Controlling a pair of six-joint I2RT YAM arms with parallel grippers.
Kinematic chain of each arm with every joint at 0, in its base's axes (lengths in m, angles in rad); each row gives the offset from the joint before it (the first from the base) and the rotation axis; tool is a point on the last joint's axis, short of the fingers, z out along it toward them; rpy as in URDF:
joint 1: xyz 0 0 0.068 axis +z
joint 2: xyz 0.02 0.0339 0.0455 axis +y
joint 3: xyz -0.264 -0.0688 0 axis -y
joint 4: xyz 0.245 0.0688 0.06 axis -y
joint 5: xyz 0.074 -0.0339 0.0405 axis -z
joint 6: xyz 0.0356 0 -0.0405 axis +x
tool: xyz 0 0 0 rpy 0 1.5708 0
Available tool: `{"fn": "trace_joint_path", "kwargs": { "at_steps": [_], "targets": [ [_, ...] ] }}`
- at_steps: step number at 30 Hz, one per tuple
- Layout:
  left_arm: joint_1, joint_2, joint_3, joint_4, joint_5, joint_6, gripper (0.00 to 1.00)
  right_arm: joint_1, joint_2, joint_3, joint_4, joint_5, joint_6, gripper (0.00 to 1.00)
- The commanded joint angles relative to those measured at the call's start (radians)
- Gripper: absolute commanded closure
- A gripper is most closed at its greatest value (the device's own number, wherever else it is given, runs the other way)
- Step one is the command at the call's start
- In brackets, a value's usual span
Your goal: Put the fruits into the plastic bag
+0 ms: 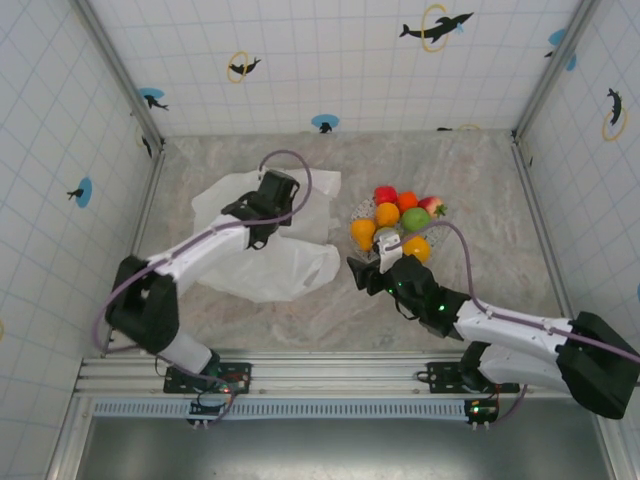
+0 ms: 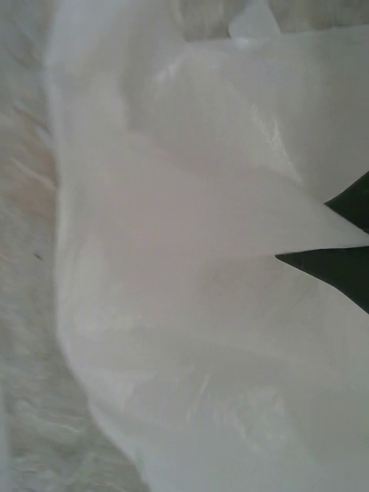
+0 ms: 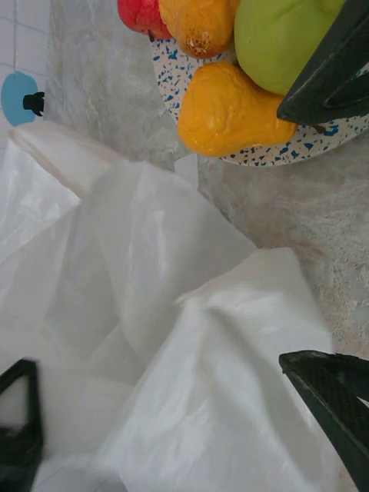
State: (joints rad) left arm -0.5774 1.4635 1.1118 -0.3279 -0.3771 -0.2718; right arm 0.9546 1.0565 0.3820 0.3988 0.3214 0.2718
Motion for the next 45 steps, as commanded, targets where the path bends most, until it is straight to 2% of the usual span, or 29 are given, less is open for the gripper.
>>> {"fn": "trace_joint_path", "kwargs": {
  "at_steps": [1, 7, 10, 14, 20, 29, 34, 45],
  "targets": [
    [0.032, -0.106, -0.041, -0.005, 0.134, 0.077, 1.0, -0.009, -0.03, 0.008, -0.058, 0.035, -0.037, 0.21],
    [0.199, -0.186, -0.059, -0.033, 0.346, 0.087, 1.0, -0.035, -0.066, 0.034, -0.084, 0.007, -0.022, 0.17],
    [0.218, -0.196, -0.067, -0.022, 0.416, 0.072, 1.0, -0.051, -0.062, 0.045, -0.105, 0.003, -0.023, 0.13],
    [0.229, -0.172, -0.077, -0.023, 0.409, -0.006, 1.0, -0.08, -0.026, 0.083, -0.197, 0.014, -0.039, 0.08],
    [0.254, -0.118, -0.063, -0.007, 0.374, -0.118, 1.0, -0.17, -0.004, 0.174, -0.409, 0.036, -0.04, 0.07],
    [0.272, -0.085, -0.066, 0.068, 0.518, -0.225, 1.0, -0.353, -0.037, 0.215, -0.654, 0.049, -0.03, 0.03],
    [0.272, -0.088, -0.126, 0.124, 0.581, -0.254, 1.0, -0.422, 0.022, 0.21, -0.654, -0.023, -0.026, 0.0],
    [0.298, -0.073, -0.19, 0.165, 0.626, -0.256, 1.0, -0.46, 0.256, 0.296, -0.623, -0.03, -0.115, 0.0]
  ]
}}
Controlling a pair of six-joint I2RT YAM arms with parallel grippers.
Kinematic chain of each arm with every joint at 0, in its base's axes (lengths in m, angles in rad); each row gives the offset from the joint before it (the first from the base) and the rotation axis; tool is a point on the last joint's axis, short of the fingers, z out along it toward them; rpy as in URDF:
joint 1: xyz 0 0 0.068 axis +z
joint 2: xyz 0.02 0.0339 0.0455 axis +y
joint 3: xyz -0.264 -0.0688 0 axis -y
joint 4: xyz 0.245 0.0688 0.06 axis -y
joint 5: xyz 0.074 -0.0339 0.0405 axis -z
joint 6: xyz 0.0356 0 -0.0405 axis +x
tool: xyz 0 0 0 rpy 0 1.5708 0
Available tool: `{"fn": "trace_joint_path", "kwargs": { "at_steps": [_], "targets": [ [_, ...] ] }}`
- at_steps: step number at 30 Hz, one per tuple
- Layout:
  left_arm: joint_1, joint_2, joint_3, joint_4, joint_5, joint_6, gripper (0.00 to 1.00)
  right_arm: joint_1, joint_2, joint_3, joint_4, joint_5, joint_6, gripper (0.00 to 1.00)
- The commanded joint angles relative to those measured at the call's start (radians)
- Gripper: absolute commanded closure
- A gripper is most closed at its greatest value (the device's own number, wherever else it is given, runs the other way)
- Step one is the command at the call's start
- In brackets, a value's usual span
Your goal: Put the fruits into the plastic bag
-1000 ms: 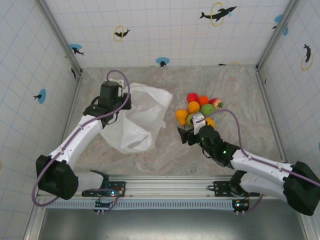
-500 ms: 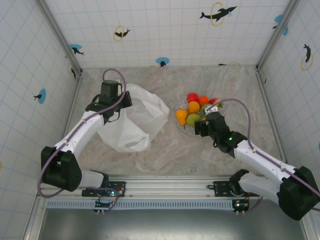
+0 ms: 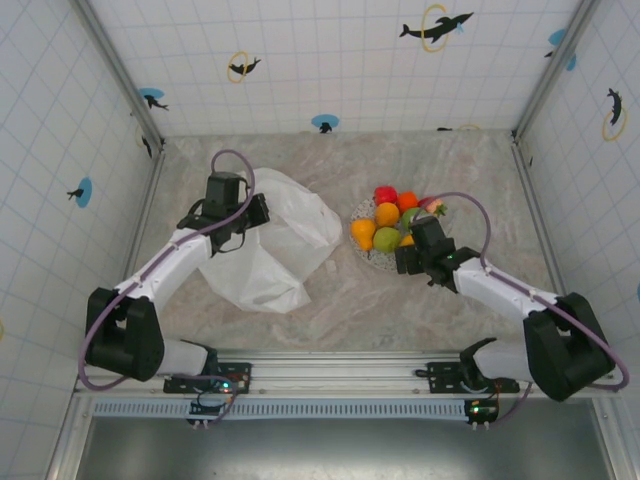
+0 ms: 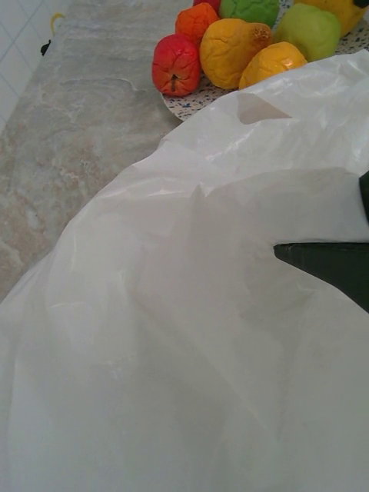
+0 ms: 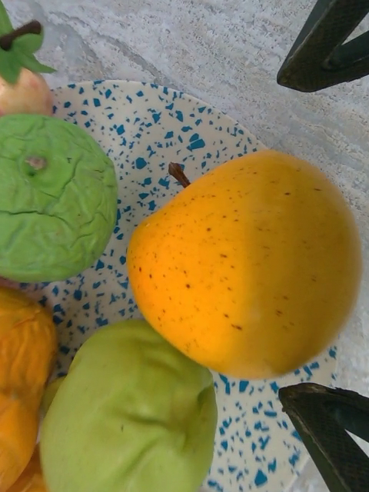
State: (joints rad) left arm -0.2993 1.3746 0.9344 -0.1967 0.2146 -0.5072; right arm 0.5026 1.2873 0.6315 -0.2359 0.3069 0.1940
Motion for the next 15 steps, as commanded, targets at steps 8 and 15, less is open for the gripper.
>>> {"fn": "trace_joint_path", "kwargs": {
  "at_steps": [8, 15],
  "targets": [
    [0.06, 0.026, -0.016, 0.048, 0.098, -0.026, 1.0, -0.038, 0.157, 0.091, 0.042, -0.071, -0.105, 0.03],
    [0.063, 0.021, -0.015, 0.047, 0.115, -0.017, 1.0, -0.04, 0.195, 0.096, 0.064, -0.088, -0.142, 0.12]
  ]
}}
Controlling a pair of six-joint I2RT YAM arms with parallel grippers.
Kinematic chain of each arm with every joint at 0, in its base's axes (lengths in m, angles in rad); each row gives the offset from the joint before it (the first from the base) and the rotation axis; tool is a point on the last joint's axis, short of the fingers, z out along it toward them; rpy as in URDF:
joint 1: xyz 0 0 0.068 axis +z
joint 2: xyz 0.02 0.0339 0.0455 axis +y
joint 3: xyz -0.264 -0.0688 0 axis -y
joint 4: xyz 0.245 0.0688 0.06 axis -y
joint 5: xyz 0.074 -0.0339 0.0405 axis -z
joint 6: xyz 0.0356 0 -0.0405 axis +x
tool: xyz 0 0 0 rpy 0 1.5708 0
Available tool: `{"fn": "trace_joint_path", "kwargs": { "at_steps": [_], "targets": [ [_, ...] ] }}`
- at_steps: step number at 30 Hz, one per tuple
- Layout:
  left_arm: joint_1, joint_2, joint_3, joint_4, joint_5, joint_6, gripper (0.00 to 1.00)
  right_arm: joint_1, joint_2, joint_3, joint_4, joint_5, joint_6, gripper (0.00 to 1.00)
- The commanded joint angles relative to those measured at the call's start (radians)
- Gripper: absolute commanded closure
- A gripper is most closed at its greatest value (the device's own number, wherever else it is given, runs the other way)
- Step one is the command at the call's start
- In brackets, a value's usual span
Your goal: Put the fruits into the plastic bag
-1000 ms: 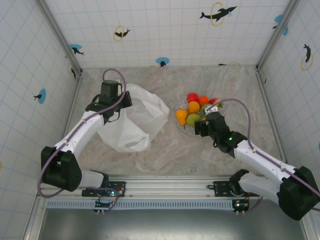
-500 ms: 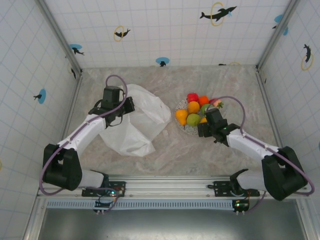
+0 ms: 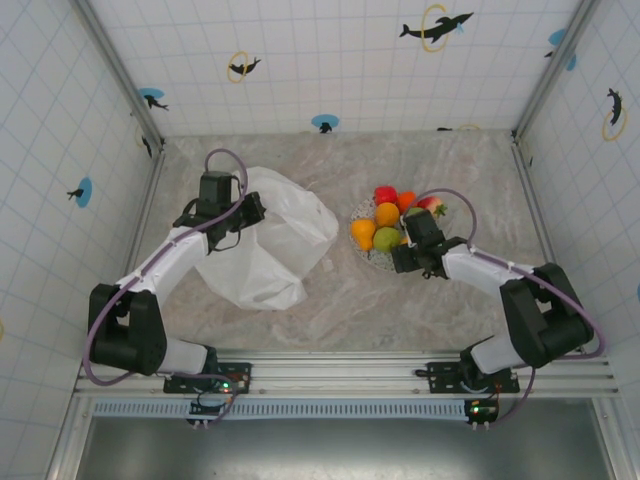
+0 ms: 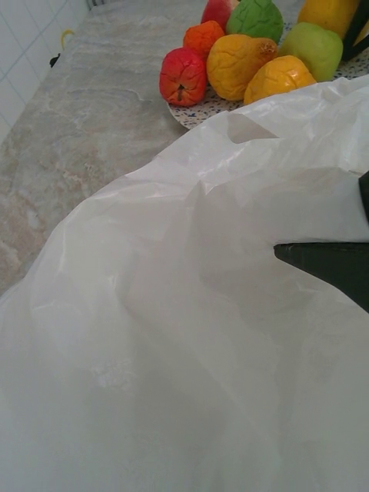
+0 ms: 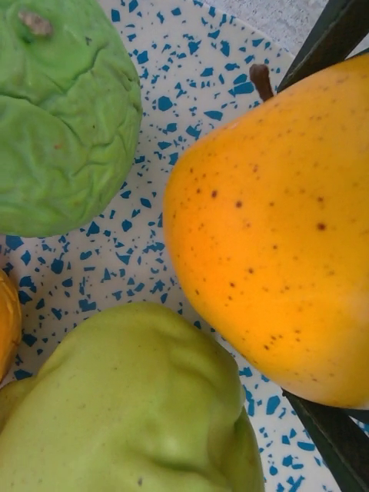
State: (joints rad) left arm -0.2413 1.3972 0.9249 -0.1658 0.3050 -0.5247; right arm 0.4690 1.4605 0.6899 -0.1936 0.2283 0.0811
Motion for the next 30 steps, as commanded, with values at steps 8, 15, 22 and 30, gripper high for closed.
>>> {"fn": "trace_joint_path", "kwargs": {
  "at_steps": [8, 15, 22, 30],
  "targets": [
    [0.005, -0.004, -0.006, 0.017, 0.038, 0.001, 1.0, -0.007, 0.001, 0.037, 0.014, 0.005, -0.039, 0.29],
    [0.005, -0.018, -0.012, 0.02, 0.05, -0.013, 1.0, -0.005, -0.106, 0.023, -0.037, 0.039, -0.018, 0.41],
    [0.004, -0.049, -0.026, 0.035, 0.049, -0.055, 1.0, 0.029, -0.353, -0.053, 0.025, -0.164, 0.036, 0.47],
    [0.005, -0.068, -0.032, 0.059, 0.097, -0.124, 1.0, 0.301, -0.325, -0.13, 0.327, -0.301, 0.091, 0.5]
  ]
}}
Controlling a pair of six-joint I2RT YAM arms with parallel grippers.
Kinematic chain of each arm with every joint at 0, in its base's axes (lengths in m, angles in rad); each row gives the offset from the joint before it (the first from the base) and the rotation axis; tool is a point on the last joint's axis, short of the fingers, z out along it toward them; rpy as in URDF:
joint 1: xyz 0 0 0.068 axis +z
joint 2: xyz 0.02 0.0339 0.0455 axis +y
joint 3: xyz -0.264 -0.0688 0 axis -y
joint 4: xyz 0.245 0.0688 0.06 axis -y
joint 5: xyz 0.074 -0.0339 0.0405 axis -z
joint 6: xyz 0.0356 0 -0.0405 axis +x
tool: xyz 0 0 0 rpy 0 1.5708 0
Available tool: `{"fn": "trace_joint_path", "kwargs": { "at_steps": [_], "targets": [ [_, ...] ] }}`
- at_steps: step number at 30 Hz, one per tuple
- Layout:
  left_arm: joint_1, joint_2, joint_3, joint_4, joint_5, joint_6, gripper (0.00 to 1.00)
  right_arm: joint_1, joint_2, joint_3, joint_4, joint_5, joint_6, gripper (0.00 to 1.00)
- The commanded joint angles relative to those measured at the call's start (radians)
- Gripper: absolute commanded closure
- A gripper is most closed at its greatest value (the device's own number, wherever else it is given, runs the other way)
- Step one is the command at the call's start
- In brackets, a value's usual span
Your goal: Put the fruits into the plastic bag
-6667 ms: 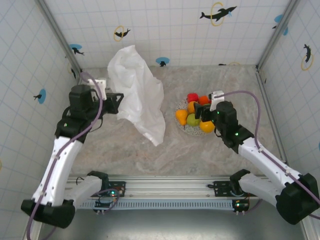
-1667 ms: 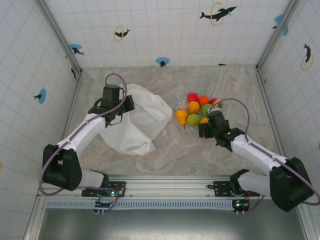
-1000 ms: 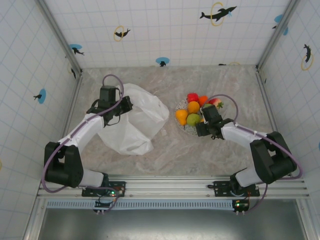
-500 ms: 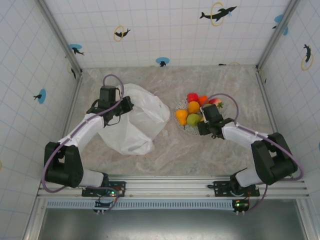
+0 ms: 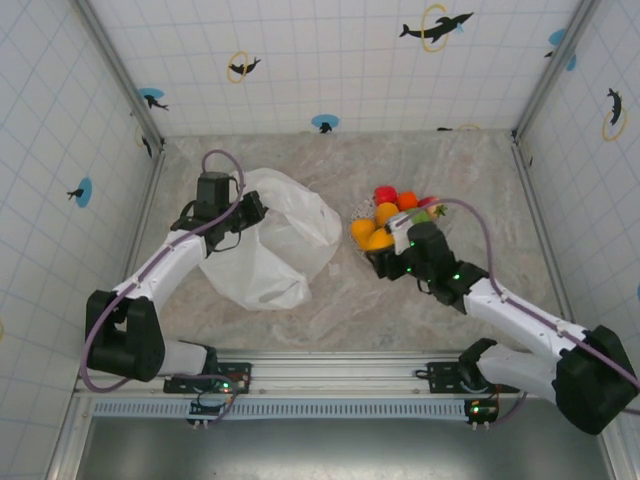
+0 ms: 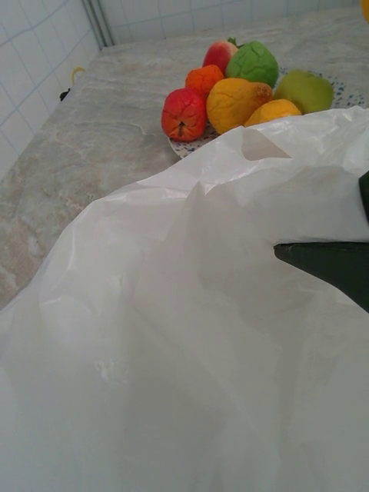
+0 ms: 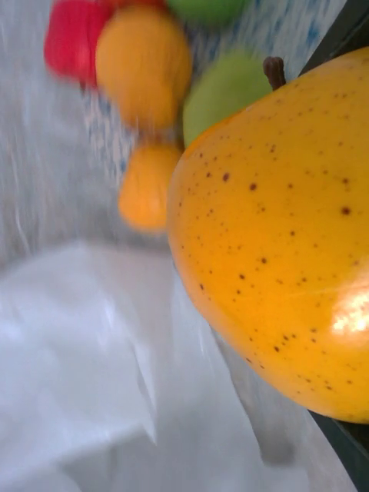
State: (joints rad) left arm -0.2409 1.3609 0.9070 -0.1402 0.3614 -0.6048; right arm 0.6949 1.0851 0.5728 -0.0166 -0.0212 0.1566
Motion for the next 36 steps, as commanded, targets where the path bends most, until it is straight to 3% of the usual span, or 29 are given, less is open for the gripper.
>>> {"fn": "trace_joint_path", "kwargs": {
  "at_steps": [1, 5, 11, 22, 28, 32, 36],
  "targets": [
    [0.003, -0.038, -0.021, 0.039, 0.047, -0.052, 1.0, 0.113, 0.089, 0.001, 0.164, -0.047, 0.002, 0.5],
    [0.005, -0.057, -0.04, 0.053, 0.066, -0.075, 1.0, 0.202, 0.256, 0.056, 0.221, -0.025, -0.06, 0.5],
    [0.001, -0.08, -0.055, 0.064, 0.092, -0.097, 1.0, 0.223, 0.485, 0.145, 0.307, -0.058, -0.09, 0.51],
    [-0.038, -0.079, -0.071, 0.055, 0.131, -0.081, 1.0, 0.229, 0.693, 0.339, 0.472, -0.004, -0.063, 0.51],
    [-0.054, -0.069, -0.051, 0.084, 0.192, -0.126, 1.0, 0.224, 0.761, 0.392, 0.602, 0.106, 0.107, 0.49],
    [-0.06, -0.061, -0.03, 0.099, 0.214, -0.151, 1.0, 0.225, 0.815, 0.461, 0.589, 0.2, 0.218, 0.49],
    [-0.059, -0.035, -0.032, 0.125, 0.241, -0.169, 1.0, 0.221, 0.889, 0.54, 0.558, 0.196, 0.32, 0.48]
  ]
}}
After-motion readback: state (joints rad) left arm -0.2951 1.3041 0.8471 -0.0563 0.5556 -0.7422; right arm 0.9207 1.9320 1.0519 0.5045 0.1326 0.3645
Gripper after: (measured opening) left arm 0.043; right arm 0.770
